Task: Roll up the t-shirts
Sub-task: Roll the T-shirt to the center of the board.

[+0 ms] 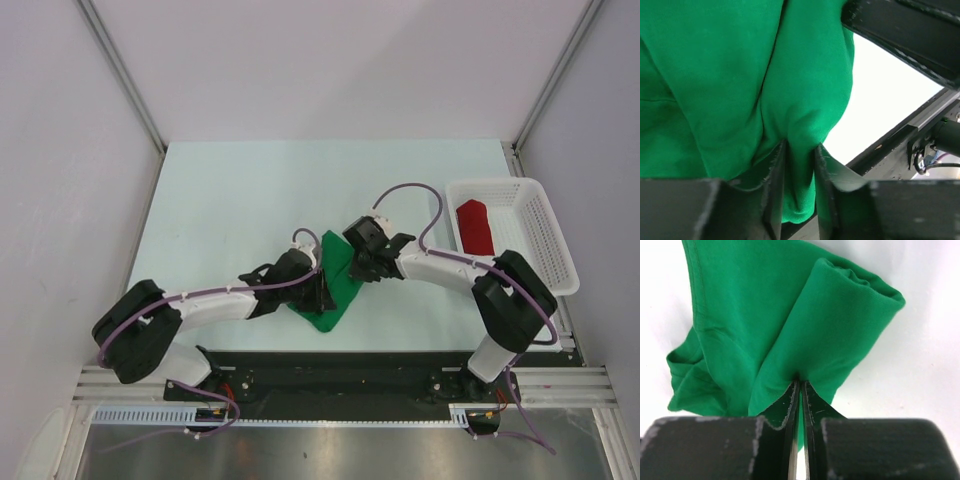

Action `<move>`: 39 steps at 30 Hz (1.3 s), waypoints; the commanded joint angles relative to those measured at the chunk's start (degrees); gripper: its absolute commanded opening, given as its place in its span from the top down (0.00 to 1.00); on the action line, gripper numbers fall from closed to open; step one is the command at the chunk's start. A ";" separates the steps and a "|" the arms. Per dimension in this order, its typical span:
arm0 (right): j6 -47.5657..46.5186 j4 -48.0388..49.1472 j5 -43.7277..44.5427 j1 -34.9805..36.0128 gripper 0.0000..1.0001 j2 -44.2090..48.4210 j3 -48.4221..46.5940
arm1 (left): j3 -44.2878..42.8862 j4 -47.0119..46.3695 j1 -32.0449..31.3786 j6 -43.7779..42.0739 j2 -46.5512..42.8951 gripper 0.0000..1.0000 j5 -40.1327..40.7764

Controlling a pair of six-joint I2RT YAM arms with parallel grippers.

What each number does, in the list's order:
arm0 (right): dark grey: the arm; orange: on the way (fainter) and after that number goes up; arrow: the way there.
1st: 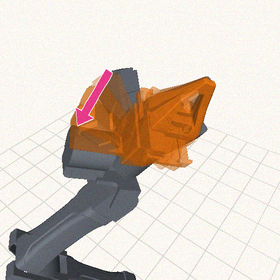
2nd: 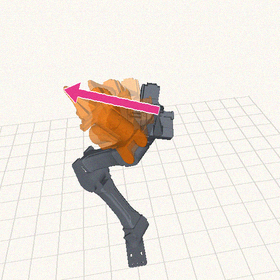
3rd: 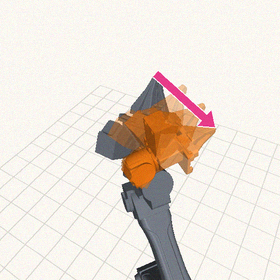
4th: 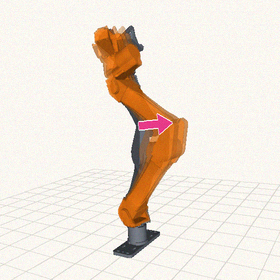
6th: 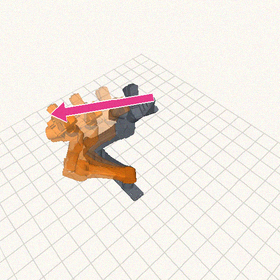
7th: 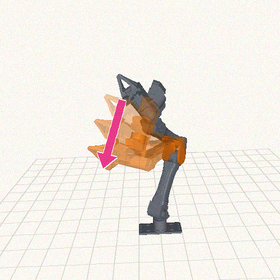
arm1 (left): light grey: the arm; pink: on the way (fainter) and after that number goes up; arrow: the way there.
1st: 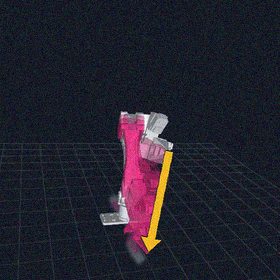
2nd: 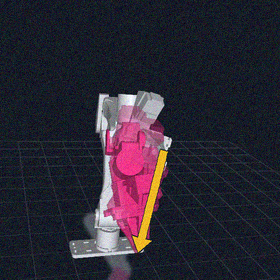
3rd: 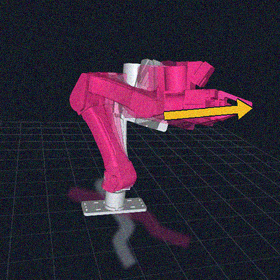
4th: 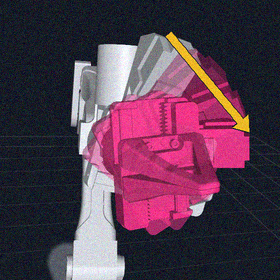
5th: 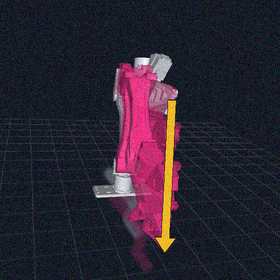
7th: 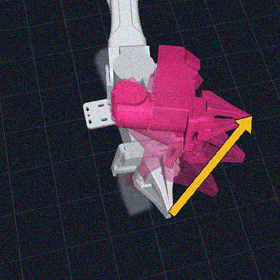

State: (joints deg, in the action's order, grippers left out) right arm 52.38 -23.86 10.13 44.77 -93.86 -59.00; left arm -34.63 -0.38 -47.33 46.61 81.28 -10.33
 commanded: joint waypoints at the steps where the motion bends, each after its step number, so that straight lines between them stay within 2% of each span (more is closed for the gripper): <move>1: -0.70 0.66 0.50 -0.30 0.91 -3.07 -4.62 | -2.10 6.53 0.31 -3.71 -3.14 0.61 2.41; 5: -1.31 -0.66 0.50 -0.21 0.89 -6.32 -7.96 | -4.04 10.57 0.31 -6.61 -7.08 0.52 5.39; 16: -1.76 -2.77 -0.20 0.31 0.79 -13.01 -12.89 | -9.83 20.06 -1.70 -13.73 -12.19 0.45 16.11; 25: -1.58 -3.13 -0.55 0.49 0.76 -14.68 -13.68 | -14.85 19.10 -7.94 -19.01 -5.17 0.44 20.78; 32: -1.67 -3.48 -0.73 0.23 0.76 -14.86 -13.77 | -13.71 18.40 -11.20 -18.40 1.33 0.44 26.75; 39: -2.10 -3.65 -0.99 -0.65 0.73 -14.42 -13.77 | -11.25 17.17 -13.40 -18.22 4.76 0.43 28.78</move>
State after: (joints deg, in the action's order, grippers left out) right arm 50.89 -26.26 8.47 44.69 -106.43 -72.01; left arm -47.51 17.65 -59.42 29.32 84.18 15.68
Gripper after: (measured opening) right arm 0.251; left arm 0.562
